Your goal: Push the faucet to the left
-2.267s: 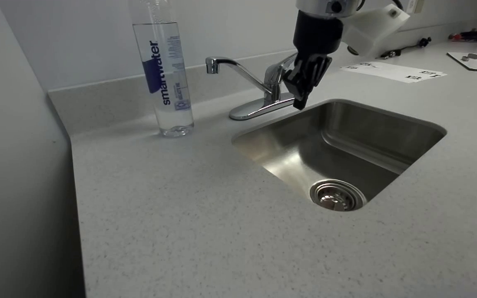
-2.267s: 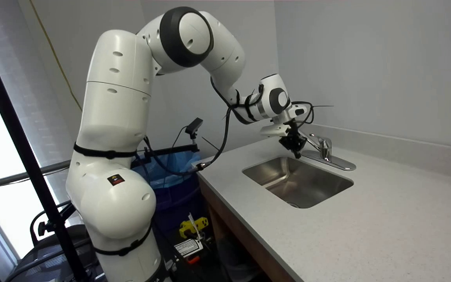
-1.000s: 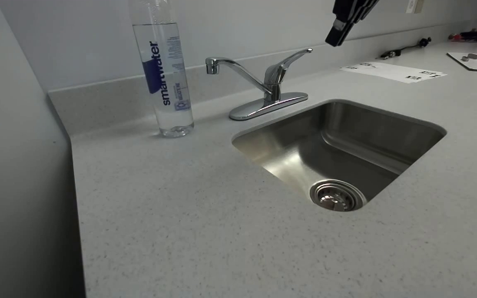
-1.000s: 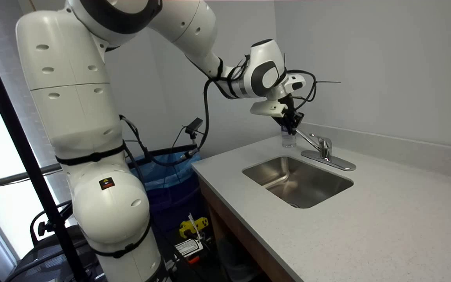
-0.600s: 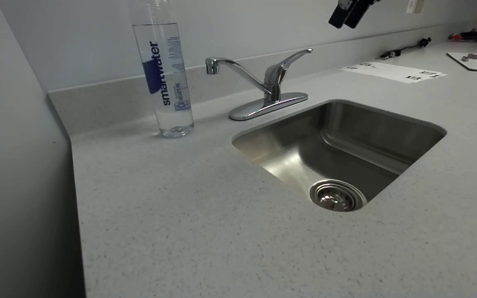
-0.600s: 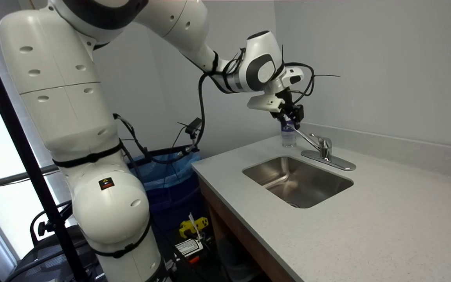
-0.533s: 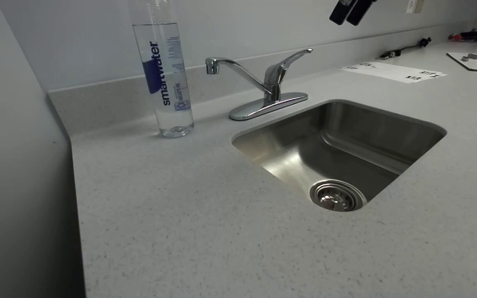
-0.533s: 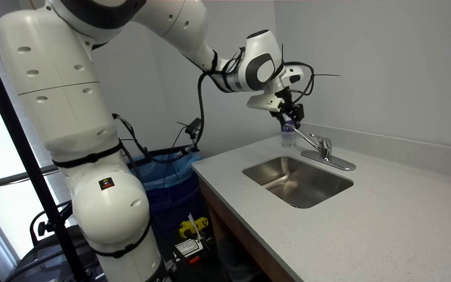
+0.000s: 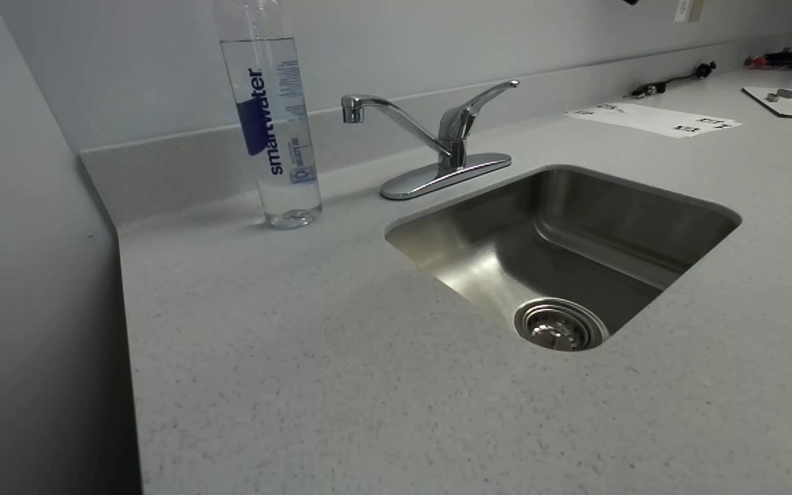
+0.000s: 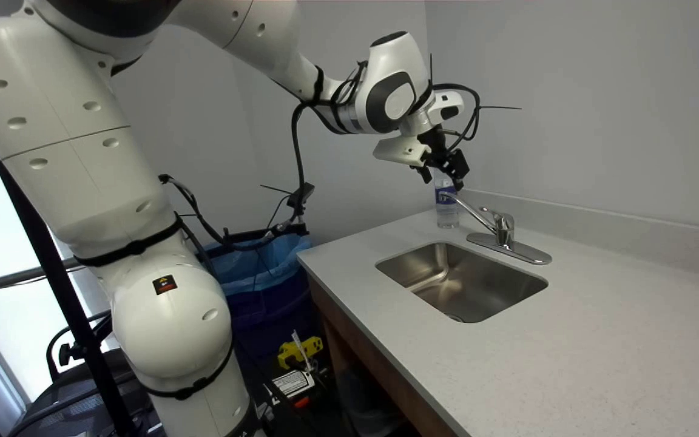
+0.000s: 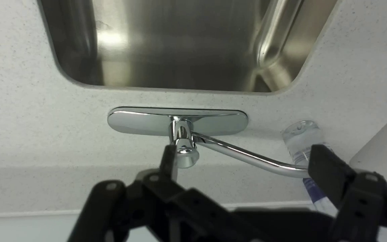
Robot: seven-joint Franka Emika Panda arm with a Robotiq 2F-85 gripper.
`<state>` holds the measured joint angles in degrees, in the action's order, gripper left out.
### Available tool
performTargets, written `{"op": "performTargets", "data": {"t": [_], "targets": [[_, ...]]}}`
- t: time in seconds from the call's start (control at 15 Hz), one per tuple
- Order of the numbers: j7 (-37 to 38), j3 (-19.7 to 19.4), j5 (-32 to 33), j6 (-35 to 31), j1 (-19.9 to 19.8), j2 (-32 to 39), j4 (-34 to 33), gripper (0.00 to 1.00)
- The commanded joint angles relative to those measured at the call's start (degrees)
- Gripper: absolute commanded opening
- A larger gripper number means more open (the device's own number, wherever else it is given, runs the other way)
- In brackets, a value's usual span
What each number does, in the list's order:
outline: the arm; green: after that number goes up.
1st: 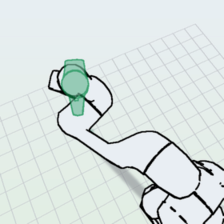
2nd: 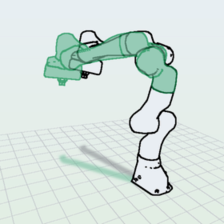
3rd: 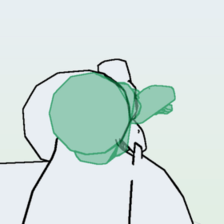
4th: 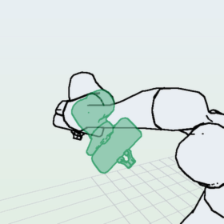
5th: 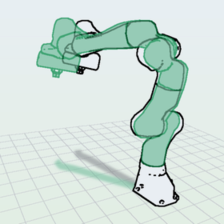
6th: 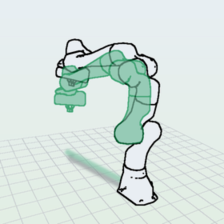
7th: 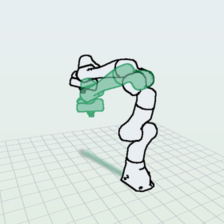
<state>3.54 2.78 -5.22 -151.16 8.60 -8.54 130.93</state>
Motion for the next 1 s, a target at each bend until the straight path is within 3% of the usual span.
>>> {"op": "performTargets", "data": {"t": [0.0, 0.07, 0.27, 0.93], "targets": [[-4.86, -0.92, -8.08, 2.53, 0.4, -6.33, 3.88, 1.0], [-1.46, 0.65, -3.63, 0.5, -0.81, -2.08, 1.2, 1.0], [-2.89, 0.19, -6.3, 1.63, -0.62, -4.42, 2.45, 1.0], [-2.91, 0.17, -6.47, 1.69, -0.59, -4.76, 2.91, 1.0]]}}
